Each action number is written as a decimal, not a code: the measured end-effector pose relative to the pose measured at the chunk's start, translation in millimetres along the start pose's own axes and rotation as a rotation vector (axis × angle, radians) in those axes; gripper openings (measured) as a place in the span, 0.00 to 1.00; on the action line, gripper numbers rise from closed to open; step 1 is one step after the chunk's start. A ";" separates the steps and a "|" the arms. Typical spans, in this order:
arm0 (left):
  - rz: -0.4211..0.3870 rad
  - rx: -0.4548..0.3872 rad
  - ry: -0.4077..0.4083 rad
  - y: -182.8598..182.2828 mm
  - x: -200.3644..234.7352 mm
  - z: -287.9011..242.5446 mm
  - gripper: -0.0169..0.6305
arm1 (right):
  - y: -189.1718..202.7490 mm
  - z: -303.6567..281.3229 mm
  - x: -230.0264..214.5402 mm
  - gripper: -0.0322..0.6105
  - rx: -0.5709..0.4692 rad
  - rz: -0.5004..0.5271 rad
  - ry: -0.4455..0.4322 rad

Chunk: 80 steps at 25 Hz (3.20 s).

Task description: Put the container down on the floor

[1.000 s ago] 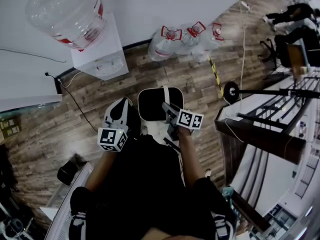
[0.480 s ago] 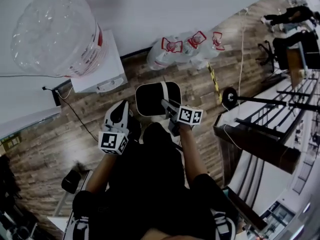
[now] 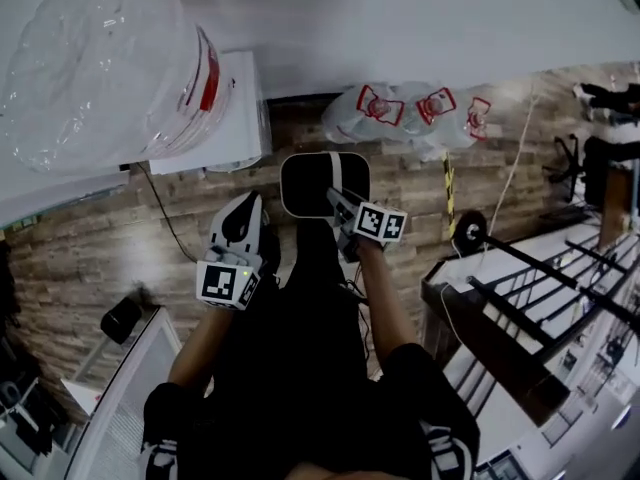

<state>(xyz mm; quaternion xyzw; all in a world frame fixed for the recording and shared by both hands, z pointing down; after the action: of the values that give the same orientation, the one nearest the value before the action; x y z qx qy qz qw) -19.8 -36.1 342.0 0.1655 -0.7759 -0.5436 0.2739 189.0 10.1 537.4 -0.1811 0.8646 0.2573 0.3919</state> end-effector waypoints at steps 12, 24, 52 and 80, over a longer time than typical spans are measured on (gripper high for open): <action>0.018 -0.007 -0.119 9.6 -12.2 -68.4 0.07 | -34.6 -72.7 -74.4 0.24 0.161 0.052 -0.017; 0.071 0.011 -0.138 59.2 -7.0 -112.8 0.07 | -43.4 -145.9 -139.1 0.24 0.160 0.021 -0.035; 0.151 0.089 -0.208 112.0 27.9 -128.6 0.07 | -36.3 -290.9 -231.4 0.24 0.196 0.047 -0.032; 0.127 0.125 -0.149 160.8 39.3 -193.0 0.07 | -25.8 -380.4 -314.3 0.24 0.249 0.044 0.040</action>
<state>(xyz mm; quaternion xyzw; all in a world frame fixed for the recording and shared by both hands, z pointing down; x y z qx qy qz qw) 72.3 -146.3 551.8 0.0919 -0.8354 -0.4864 0.2387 177.2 -198.8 985.0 -0.1171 0.9012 0.1530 0.3882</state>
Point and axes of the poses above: the fingertips, and each gripper's own axes: z backward along the fingers, x to its left, y out of its underside, the point moved 4 cm from there along z, backward along the fingers, and after that the axes turned 3 degrees about -y, right-handed, at the moved point
